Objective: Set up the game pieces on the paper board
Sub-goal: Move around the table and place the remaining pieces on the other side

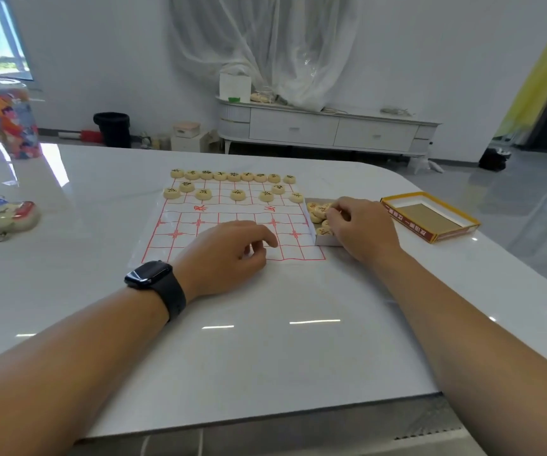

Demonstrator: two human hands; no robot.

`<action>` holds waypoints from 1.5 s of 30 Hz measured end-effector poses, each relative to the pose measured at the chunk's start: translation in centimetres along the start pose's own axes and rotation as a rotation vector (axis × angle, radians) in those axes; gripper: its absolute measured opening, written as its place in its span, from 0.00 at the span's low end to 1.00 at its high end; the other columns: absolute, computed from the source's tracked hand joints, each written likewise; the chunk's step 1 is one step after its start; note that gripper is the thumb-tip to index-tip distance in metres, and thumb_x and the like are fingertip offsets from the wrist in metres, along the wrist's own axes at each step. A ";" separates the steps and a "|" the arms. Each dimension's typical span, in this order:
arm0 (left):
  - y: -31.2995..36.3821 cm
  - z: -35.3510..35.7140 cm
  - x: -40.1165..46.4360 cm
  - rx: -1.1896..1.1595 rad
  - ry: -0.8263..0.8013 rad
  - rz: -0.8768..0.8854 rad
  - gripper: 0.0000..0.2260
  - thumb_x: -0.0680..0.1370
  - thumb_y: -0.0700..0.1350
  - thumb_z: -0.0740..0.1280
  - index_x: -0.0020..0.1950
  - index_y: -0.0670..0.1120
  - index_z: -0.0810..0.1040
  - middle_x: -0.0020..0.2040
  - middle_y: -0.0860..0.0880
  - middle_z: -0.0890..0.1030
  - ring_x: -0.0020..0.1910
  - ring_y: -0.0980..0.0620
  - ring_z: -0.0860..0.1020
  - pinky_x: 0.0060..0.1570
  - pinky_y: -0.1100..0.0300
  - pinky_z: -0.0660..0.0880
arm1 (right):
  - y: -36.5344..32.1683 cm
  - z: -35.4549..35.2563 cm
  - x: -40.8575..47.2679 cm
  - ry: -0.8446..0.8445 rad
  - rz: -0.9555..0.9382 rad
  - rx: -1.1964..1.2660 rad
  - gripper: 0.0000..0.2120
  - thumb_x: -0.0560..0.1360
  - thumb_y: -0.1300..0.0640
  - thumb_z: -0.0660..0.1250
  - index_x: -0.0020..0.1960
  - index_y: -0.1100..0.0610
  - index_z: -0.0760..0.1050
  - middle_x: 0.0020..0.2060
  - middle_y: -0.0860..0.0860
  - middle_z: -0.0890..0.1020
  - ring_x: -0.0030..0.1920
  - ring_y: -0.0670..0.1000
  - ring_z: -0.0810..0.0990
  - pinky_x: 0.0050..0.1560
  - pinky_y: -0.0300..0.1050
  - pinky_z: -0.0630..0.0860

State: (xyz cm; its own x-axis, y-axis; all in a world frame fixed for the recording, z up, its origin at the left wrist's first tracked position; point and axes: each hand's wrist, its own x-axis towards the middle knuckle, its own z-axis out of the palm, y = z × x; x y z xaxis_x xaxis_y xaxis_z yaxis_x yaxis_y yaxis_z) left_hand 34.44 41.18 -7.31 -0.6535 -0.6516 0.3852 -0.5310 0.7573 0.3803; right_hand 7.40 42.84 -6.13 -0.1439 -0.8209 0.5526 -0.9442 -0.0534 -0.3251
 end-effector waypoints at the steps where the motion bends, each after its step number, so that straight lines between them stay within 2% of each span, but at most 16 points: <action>1: 0.1 0.1 0.0 0.006 0.000 0.001 0.11 0.82 0.48 0.61 0.60 0.58 0.79 0.49 0.61 0.79 0.48 0.59 0.77 0.50 0.55 0.78 | -0.1 0.0 0.2 0.024 0.014 -0.012 0.13 0.80 0.50 0.61 0.50 0.52 0.83 0.39 0.48 0.85 0.41 0.52 0.79 0.44 0.49 0.76; 4: 0.3 -0.1 -0.1 0.008 0.011 -0.017 0.11 0.82 0.48 0.61 0.60 0.58 0.79 0.48 0.61 0.79 0.47 0.59 0.77 0.49 0.56 0.78 | -0.2 -0.1 2.1 0.018 0.067 -0.127 0.13 0.80 0.50 0.61 0.58 0.50 0.82 0.52 0.49 0.84 0.52 0.53 0.77 0.54 0.54 0.76; 6: 0.0 -0.7 0.0 -0.006 0.068 -0.069 0.11 0.82 0.47 0.62 0.60 0.56 0.80 0.46 0.61 0.79 0.46 0.59 0.77 0.48 0.58 0.78 | -0.6 0.1 4.1 -0.117 0.130 -0.240 0.15 0.79 0.48 0.62 0.62 0.47 0.81 0.56 0.50 0.82 0.56 0.55 0.76 0.57 0.54 0.73; 8: -0.7 -1.5 -0.1 -0.025 0.149 -0.131 0.10 0.81 0.46 0.63 0.59 0.54 0.81 0.44 0.60 0.79 0.44 0.58 0.77 0.47 0.57 0.78 | -1.2 0.7 5.4 -0.143 0.144 -0.267 0.15 0.79 0.47 0.60 0.59 0.48 0.82 0.55 0.50 0.83 0.54 0.55 0.76 0.55 0.53 0.69; 10: -1.2 -2.0 -0.4 -0.046 0.185 -0.177 0.11 0.80 0.45 0.64 0.59 0.53 0.81 0.44 0.60 0.80 0.44 0.57 0.78 0.49 0.55 0.79 | -1.3 1.2 5.5 0.008 0.115 -0.210 0.14 0.80 0.49 0.59 0.54 0.50 0.83 0.50 0.49 0.85 0.49 0.53 0.77 0.51 0.50 0.66; 12: -1.6 -2.4 -0.8 -0.087 0.175 -0.198 0.11 0.80 0.44 0.64 0.59 0.53 0.82 0.45 0.59 0.80 0.45 0.56 0.78 0.50 0.56 0.79 | -1.2 1.1 5.1 0.121 0.083 -0.194 0.13 0.80 0.51 0.60 0.55 0.51 0.83 0.49 0.49 0.85 0.48 0.52 0.77 0.51 0.49 0.65; 17: -0.9 -1.9 -0.2 -0.172 0.167 -0.180 0.10 0.81 0.43 0.64 0.57 0.54 0.82 0.40 0.57 0.79 0.38 0.55 0.76 0.40 0.70 0.71 | 0.0 0.2 3.8 -0.076 0.017 -0.283 0.15 0.81 0.53 0.59 0.59 0.45 0.83 0.56 0.47 0.85 0.55 0.54 0.75 0.58 0.54 0.66; 19: -0.5 -1.9 -0.2 -0.169 0.153 -0.156 0.10 0.82 0.42 0.64 0.58 0.53 0.82 0.40 0.55 0.79 0.38 0.55 0.75 0.40 0.69 0.70 | -0.1 0.3 3.4 -0.153 0.082 -0.284 0.16 0.81 0.55 0.59 0.61 0.45 0.82 0.59 0.48 0.84 0.59 0.55 0.75 0.62 0.55 0.64; 23: -0.7 -2.0 -0.8 -0.087 0.147 -0.116 0.10 0.81 0.42 0.64 0.57 0.54 0.81 0.40 0.57 0.79 0.39 0.56 0.76 0.42 0.67 0.71 | -0.8 0.1 2.3 -0.076 0.197 -0.195 0.16 0.79 0.60 0.59 0.59 0.49 0.83 0.56 0.50 0.84 0.59 0.55 0.77 0.64 0.55 0.65; 25: -0.8 -2.1 -1.1 -0.018 0.124 -0.095 0.10 0.80 0.42 0.64 0.58 0.54 0.81 0.41 0.58 0.80 0.41 0.57 0.77 0.44 0.60 0.76 | -1.0 0.0 1.4 -0.088 0.170 -0.225 0.15 0.79 0.57 0.58 0.56 0.49 0.83 0.52 0.50 0.85 0.55 0.55 0.78 0.63 0.55 0.66; 28: -0.3 -2.0 -1.7 0.024 0.092 -0.085 0.10 0.80 0.44 0.63 0.57 0.55 0.81 0.43 0.59 0.80 0.42 0.56 0.78 0.46 0.53 0.79 | -1.6 -0.1 0.0 -0.130 0.134 -0.307 0.15 0.78 0.51 0.57 0.47 0.50 0.83 0.43 0.51 0.84 0.48 0.55 0.74 0.55 0.52 0.64; 32: 0.3 -2.1 -2.5 0.005 0.149 -0.096 0.09 0.80 0.44 0.64 0.54 0.54 0.82 0.41 0.60 0.79 0.40 0.59 0.76 0.44 0.57 0.76 | -2.0 -0.4 -0.6 -0.219 0.121 -0.247 0.14 0.74 0.49 0.56 0.38 0.51 0.79 0.36 0.49 0.80 0.47 0.56 0.75 0.56 0.53 0.66; 34: 0.3 -2.4 -2.9 -0.017 0.186 -0.130 0.09 0.79 0.43 0.64 0.54 0.52 0.82 0.39 0.60 0.78 0.38 0.60 0.75 0.41 0.60 0.73 | -2.0 -0.5 -0.5 -0.311 0.122 -0.222 0.15 0.72 0.49 0.55 0.39 0.49 0.80 0.39 0.48 0.81 0.49 0.56 0.75 0.57 0.55 0.64; 37: 0.0 -2.6 -3.0 -0.078 0.229 -0.162 0.09 0.79 0.42 0.64 0.53 0.51 0.83 0.36 0.59 0.77 0.35 0.59 0.74 0.40 0.61 0.72 | -1.8 -0.8 -0.3 -0.372 0.119 -0.206 0.17 0.75 0.51 0.56 0.47 0.47 0.84 0.48 0.48 0.82 0.54 0.54 0.73 0.56 0.54 0.60; 42: -0.6 -2.6 -2.7 -0.199 0.307 -0.225 0.10 0.79 0.41 0.63 0.51 0.52 0.82 0.32 0.56 0.76 0.33 0.54 0.74 0.42 0.50 0.78 | -2.0 -0.8 -0.1 -0.414 0.145 -0.111 0.12 0.77 0.54 0.61 0.51 0.44 0.82 0.54 0.46 0.80 0.60 0.53 0.70 0.59 0.56 0.60; 45: -1.0 -2.6 -2.7 -0.227 0.302 -0.247 0.10 0.79 0.41 0.63 0.51 0.53 0.82 0.32 0.56 0.77 0.33 0.52 0.75 0.44 0.47 0.79 | -2.2 -0.6 0.0 -0.428 0.152 -0.069 0.09 0.78 0.55 0.62 0.51 0.42 0.78 0.56 0.44 0.79 0.60 0.52 0.73 0.56 0.54 0.59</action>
State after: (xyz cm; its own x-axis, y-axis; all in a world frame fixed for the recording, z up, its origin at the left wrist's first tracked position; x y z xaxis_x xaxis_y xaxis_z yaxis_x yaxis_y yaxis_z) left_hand 38.15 42.05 -6.52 -0.3174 -0.8208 0.4750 -0.4977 0.5705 0.6534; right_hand 9.30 43.34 -4.92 -0.1605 -0.9783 0.1310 -0.9414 0.1119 -0.3182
